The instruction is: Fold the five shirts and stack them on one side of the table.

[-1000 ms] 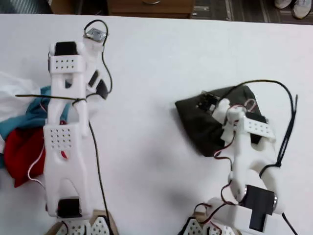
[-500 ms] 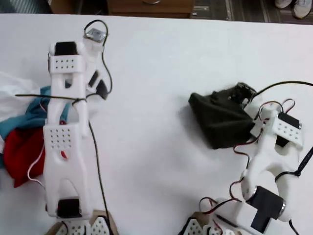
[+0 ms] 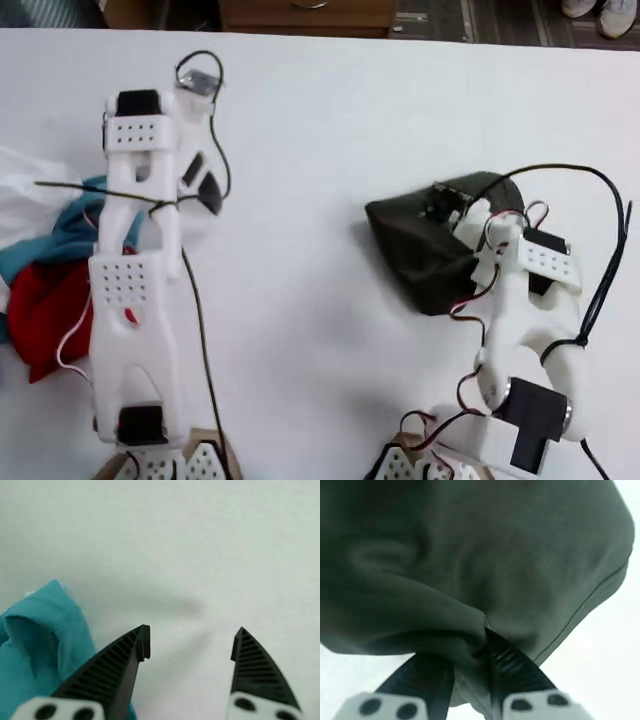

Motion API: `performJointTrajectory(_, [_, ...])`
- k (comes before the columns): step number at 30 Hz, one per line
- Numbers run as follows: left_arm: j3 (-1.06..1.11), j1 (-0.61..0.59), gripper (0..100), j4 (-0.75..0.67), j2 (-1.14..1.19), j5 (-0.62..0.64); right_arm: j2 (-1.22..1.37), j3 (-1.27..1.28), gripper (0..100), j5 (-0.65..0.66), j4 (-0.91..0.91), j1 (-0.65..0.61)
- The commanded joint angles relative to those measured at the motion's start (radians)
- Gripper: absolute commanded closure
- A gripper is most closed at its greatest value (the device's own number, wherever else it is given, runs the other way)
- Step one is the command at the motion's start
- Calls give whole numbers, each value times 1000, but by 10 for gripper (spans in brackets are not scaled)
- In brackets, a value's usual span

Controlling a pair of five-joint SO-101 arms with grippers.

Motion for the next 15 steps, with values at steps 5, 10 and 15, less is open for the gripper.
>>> performJointTrajectory(5, [67, 210, 714, 18, -95, -6, -39, 2, 770, -176, 27, 8])
performJointTrajectory(10, [7, 313, 713, 17, -94, -6, -157, -2, 760, -189, 194, -39])
performJointTrajectory(15, [-25, 368, 711, 15, -83, -2, -415, -2, 768, -261, 226, 39])
